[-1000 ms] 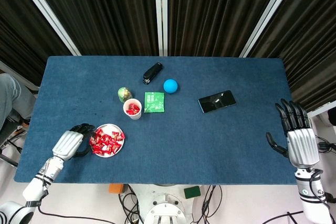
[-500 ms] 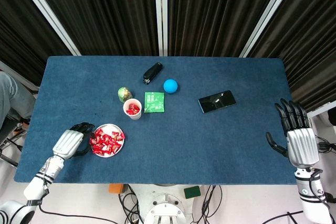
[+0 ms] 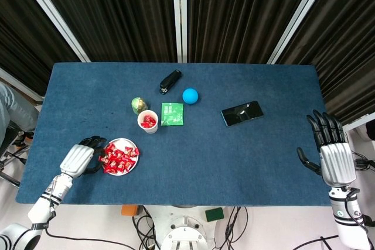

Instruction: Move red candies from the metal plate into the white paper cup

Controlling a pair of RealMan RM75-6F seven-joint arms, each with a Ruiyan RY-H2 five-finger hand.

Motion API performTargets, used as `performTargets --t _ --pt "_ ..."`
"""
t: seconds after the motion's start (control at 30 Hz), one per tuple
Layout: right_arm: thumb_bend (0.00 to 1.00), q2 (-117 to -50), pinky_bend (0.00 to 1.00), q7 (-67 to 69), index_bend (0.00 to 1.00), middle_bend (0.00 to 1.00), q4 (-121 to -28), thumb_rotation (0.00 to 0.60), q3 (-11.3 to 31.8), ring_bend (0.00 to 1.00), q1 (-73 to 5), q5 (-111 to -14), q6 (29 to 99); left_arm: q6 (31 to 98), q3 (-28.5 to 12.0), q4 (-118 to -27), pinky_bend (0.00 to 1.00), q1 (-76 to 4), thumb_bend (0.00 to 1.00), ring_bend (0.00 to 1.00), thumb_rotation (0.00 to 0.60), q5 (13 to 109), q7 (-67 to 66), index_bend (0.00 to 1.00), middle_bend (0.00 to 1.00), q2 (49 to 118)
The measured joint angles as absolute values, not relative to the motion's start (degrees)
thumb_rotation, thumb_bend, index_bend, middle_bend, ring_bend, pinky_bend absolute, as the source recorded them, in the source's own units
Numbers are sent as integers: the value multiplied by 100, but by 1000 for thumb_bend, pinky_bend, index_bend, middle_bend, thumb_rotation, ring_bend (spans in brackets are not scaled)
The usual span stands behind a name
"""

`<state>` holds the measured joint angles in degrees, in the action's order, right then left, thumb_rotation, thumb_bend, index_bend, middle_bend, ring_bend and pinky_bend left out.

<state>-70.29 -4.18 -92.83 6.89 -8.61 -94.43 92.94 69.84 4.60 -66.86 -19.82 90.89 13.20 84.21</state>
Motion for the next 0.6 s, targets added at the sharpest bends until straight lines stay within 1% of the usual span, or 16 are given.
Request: performTargets --t 0.3,0.6 --pt "317 -7032 0 -392 0 0 -9272 600 695 0 -864 -9450 9305 7268 314 -6910 210 -1987 372 118 600 9137 1314 549 202 8239" --pt "317 -7047 0 -283 0 0 -9207 600 696 0 -856 -9441 9327 7489 -152 -7660 210 -2253 371 118 600 9141 1057 551 209 7690"
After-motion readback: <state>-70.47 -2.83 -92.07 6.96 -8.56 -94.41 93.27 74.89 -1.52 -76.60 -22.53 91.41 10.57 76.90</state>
